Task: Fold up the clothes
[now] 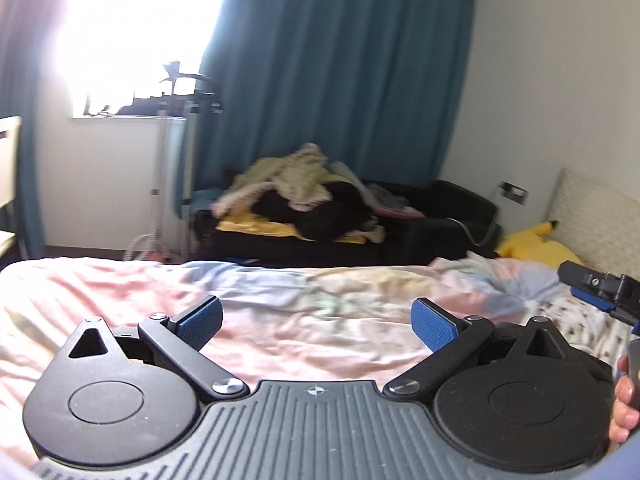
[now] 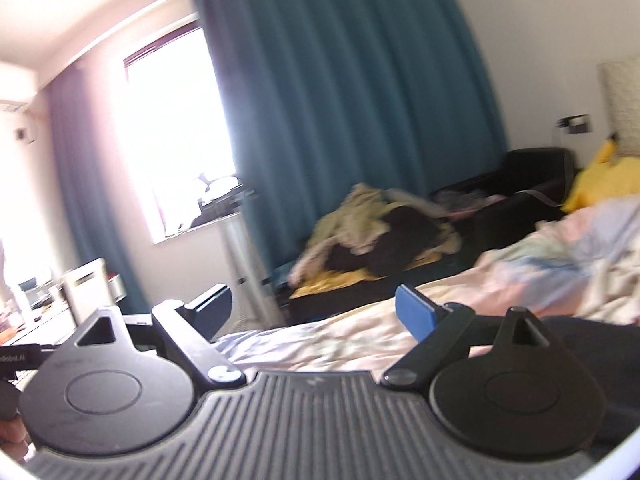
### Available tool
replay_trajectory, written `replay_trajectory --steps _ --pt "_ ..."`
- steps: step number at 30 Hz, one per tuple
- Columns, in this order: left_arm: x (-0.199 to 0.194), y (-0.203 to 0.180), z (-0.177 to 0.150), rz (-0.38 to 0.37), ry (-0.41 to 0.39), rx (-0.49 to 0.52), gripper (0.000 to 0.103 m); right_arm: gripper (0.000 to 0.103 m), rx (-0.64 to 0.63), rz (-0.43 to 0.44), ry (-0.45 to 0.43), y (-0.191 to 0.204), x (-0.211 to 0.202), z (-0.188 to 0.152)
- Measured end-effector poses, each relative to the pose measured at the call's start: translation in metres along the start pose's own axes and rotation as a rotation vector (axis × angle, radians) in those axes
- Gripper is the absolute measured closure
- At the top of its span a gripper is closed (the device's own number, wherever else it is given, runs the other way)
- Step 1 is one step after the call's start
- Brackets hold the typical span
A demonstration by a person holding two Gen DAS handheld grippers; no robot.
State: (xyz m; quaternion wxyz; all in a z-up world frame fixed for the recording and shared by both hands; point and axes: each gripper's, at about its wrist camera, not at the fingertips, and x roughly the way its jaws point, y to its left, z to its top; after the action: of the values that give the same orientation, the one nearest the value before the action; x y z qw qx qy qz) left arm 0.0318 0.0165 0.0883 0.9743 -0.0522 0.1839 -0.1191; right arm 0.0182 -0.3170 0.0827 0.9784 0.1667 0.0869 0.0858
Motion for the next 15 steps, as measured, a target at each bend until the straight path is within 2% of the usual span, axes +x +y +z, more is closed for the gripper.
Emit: replay_trajectory --steps 3,8,12,15 --pt "-0.015 0.015 -0.008 0.031 -0.041 0.006 0.002 0.013 -0.009 0.049 0.040 0.031 0.014 -0.015" --pt "-0.015 0.035 -0.032 0.103 -0.087 -0.032 0.002 0.013 -0.119 0.098 0.070 0.070 0.028 -0.043" --pt "-0.004 0.041 -0.049 0.161 -0.081 0.003 0.002 0.013 -0.138 0.100 0.081 0.073 0.039 -0.071" --pt "0.005 0.048 -0.061 0.204 -0.072 -0.018 0.002 0.013 -0.142 0.083 0.097 0.068 0.045 -0.085"
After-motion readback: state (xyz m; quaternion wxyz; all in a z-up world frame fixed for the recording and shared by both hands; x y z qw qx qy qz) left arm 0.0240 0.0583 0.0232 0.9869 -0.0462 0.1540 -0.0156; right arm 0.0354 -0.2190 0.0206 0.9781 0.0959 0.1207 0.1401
